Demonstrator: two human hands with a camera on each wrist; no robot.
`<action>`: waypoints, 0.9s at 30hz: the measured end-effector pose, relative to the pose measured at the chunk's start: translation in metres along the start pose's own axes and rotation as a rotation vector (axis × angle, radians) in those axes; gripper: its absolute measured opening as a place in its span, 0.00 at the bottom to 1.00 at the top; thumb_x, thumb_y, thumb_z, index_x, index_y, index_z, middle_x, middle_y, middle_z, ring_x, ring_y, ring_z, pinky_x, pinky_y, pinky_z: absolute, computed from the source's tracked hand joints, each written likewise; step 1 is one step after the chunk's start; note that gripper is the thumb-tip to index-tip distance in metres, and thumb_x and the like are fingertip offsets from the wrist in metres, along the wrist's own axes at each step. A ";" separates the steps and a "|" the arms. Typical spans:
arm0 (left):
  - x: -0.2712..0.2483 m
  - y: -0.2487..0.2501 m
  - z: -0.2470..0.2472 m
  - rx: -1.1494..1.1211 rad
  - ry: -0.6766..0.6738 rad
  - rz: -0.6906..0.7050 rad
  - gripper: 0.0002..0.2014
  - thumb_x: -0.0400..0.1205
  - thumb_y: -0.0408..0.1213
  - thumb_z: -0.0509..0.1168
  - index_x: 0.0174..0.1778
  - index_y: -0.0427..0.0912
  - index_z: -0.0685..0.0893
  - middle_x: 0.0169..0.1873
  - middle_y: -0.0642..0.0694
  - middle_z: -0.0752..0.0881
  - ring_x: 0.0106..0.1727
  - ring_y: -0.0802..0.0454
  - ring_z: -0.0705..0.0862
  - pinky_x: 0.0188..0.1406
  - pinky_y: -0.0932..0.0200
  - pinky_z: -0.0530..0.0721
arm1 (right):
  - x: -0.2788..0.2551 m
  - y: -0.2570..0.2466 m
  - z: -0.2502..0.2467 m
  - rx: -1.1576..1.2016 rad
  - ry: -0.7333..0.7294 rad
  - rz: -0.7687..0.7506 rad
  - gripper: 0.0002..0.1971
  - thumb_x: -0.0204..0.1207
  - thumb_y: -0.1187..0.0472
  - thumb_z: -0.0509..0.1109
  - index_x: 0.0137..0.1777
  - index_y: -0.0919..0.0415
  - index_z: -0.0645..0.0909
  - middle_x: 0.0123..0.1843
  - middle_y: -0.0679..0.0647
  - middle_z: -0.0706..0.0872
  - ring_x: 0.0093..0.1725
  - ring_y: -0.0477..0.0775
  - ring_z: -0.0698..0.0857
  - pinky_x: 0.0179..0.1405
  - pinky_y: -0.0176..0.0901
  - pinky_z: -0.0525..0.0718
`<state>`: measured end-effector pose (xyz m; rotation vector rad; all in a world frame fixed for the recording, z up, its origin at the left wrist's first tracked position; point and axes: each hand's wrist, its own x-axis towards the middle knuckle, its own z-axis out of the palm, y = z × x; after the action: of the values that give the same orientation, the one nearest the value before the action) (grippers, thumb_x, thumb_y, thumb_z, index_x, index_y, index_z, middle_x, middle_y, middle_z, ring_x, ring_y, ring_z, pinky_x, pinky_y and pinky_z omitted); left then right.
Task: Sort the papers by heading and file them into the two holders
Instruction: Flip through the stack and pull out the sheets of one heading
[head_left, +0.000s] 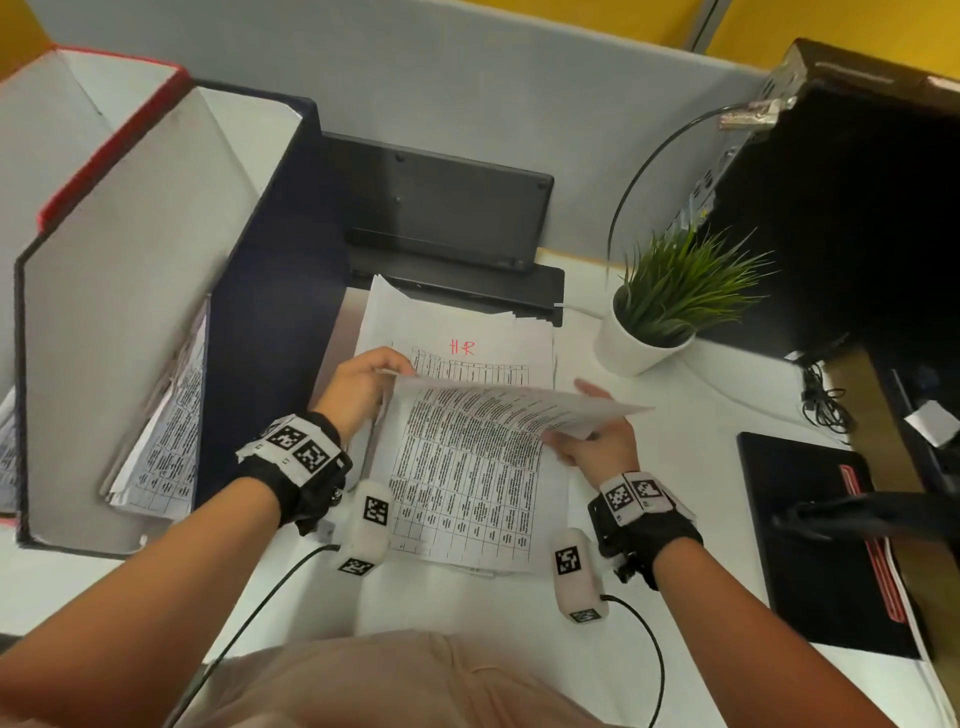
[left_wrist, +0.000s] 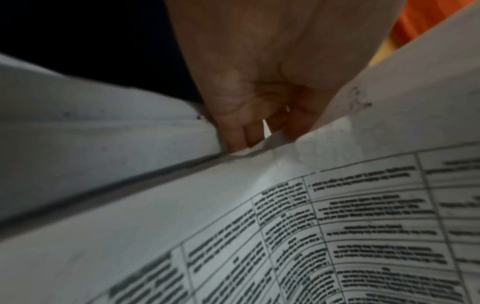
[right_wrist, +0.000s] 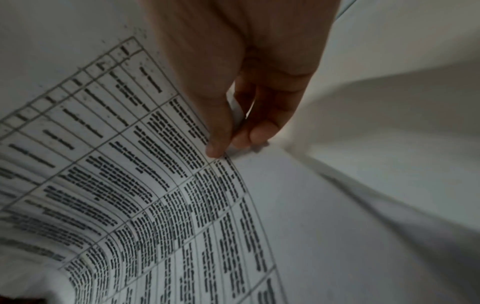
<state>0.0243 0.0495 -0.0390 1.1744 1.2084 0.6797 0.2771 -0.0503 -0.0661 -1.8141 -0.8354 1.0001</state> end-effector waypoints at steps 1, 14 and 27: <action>0.001 0.001 0.000 -0.001 0.019 -0.017 0.15 0.78 0.22 0.56 0.32 0.40 0.83 0.40 0.40 0.85 0.47 0.42 0.80 0.43 0.54 0.78 | -0.001 0.000 0.000 -0.078 -0.011 0.018 0.14 0.64 0.71 0.79 0.35 0.55 0.78 0.21 0.43 0.83 0.19 0.39 0.77 0.26 0.37 0.77; 0.024 0.003 0.003 0.584 0.256 -0.305 0.18 0.70 0.47 0.77 0.44 0.36 0.86 0.44 0.43 0.87 0.49 0.44 0.86 0.55 0.49 0.86 | -0.009 0.010 0.007 0.471 0.062 0.338 0.21 0.63 0.84 0.58 0.13 0.66 0.71 0.14 0.52 0.73 0.12 0.45 0.73 0.14 0.24 0.70; 0.001 -0.002 0.006 0.119 0.131 0.014 0.10 0.81 0.27 0.61 0.52 0.39 0.86 0.50 0.45 0.86 0.50 0.54 0.83 0.54 0.61 0.79 | -0.014 0.008 0.012 0.022 0.116 0.053 0.18 0.65 0.85 0.65 0.27 0.62 0.70 0.31 0.59 0.78 0.37 0.55 0.78 0.35 0.40 0.74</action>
<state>0.0300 0.0481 -0.0419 1.2526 1.3674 0.7123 0.2618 -0.0606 -0.0726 -1.8651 -0.7065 0.9242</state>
